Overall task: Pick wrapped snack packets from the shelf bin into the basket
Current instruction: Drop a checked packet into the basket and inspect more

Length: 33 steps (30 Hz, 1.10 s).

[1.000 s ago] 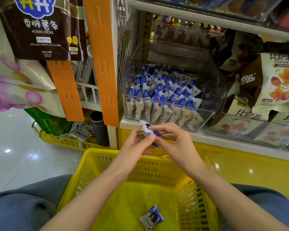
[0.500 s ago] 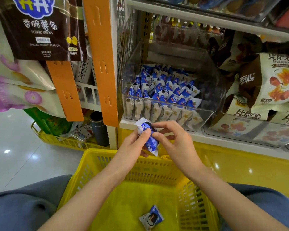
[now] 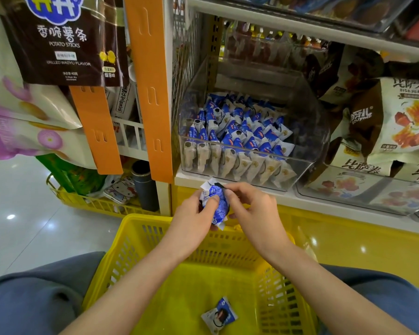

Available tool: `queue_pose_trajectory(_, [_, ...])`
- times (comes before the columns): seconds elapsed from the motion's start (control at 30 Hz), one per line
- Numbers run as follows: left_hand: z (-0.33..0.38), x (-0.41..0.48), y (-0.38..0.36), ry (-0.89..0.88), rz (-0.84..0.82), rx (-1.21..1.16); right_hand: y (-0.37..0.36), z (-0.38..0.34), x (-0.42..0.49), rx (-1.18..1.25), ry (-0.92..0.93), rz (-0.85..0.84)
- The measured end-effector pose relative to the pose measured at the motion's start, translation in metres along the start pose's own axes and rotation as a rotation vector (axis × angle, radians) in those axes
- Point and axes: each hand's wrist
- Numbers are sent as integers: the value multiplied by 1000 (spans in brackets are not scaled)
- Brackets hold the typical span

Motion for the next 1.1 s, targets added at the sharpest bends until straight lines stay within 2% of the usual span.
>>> queue_pose_trajectory(0.17, [5,2,4,143,47,-235,-3,-2,-1,14,2,-99])
queue_pose_trajectory(0.33, [8,-4,5,110,-9,-254,-1,-3,-1,-45,33,-104])
queue_pose_trajectory(0.47, [9,-5,12,56,-98,-202,7,-13,8,280,-217,-113])
queue_pose_trajectory(0.57, [12,-4,16,86,-120,-309,13,-22,10,463,-395,-190])
queue_pose_trajectory(0.67, [15,-3,19,112,-97,-484,19,-24,11,583,-495,-197])
queue_pose_trajectory(0.73, [16,-2,22,102,-74,-474,21,-21,12,594,-519,-215])
queue_pose_trajectory(0.83, [18,-3,23,64,-55,-383,20,-19,12,663,-539,-210])
queue_pose_trajectory(0.9, [17,-3,24,69,-5,-346,19,-19,11,677,-489,-219])
queue_pose_trajectory(1.1, [20,-7,23,32,15,-230,16,-19,11,402,-270,-155])
Point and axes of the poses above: each hand's wrist, its own x-axis towards the middle knuckle, its own y-axis out of the back of the hand, z = x × y, and after that the axes turned 7 degrees about x, right-handed
